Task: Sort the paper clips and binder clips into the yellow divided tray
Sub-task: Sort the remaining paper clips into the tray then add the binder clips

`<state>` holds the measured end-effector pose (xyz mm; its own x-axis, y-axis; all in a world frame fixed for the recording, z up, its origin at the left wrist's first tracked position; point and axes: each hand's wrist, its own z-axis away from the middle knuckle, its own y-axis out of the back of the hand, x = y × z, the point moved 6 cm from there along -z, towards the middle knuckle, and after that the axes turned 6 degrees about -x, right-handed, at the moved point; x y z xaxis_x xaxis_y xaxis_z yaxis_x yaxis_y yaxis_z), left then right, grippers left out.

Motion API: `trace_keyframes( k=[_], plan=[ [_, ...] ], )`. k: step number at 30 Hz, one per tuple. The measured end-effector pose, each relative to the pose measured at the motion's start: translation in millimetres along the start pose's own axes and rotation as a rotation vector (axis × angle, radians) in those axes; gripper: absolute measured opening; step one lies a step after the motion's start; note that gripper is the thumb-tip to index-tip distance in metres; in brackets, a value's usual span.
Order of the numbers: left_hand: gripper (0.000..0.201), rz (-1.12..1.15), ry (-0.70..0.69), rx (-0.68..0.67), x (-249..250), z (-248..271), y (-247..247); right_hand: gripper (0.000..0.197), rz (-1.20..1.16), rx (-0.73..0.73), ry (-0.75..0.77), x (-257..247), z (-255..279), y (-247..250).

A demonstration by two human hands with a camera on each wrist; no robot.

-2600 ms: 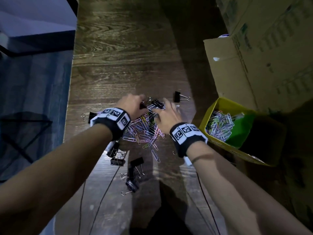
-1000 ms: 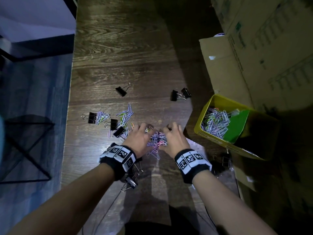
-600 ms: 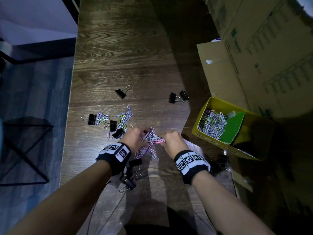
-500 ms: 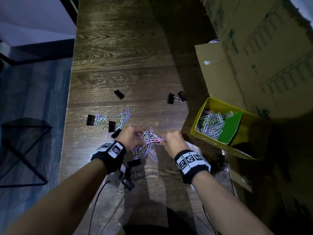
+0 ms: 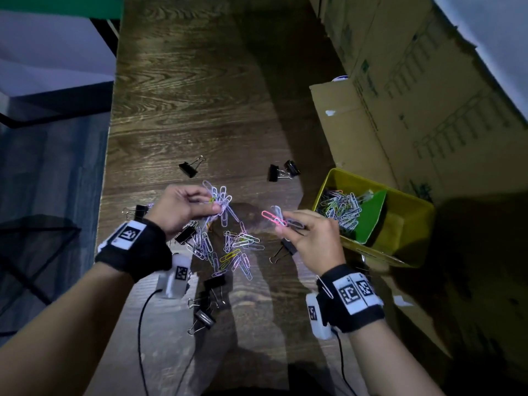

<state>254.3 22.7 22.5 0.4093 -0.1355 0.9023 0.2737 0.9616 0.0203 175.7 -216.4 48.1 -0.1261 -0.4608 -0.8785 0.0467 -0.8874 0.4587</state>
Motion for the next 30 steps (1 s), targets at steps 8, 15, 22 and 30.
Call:
trace_keyframes(
  k=[8,15,22,30],
  plan=[
    [0.020,0.057,-0.179,-0.249,92.0,-12.7,-97.4,0.037,-0.100,0.270,0.062,-15.6,20.5,79.0],
    [0.018,-0.157,-0.093,-0.362,63.5,-47.4,-203.1,0.035,-0.284,0.381,0.004,-0.5,22.4,129.1],
    [0.046,-0.950,-0.031,-0.355,16.9,-53.2,-237.8,0.033,-0.024,0.355,-0.213,45.7,-4.1,130.3],
    [0.018,-0.598,-0.231,-0.043,28.3,-5.1,-155.1,0.052,0.240,-0.052,-0.385,59.0,-33.4,96.1]
  ],
)
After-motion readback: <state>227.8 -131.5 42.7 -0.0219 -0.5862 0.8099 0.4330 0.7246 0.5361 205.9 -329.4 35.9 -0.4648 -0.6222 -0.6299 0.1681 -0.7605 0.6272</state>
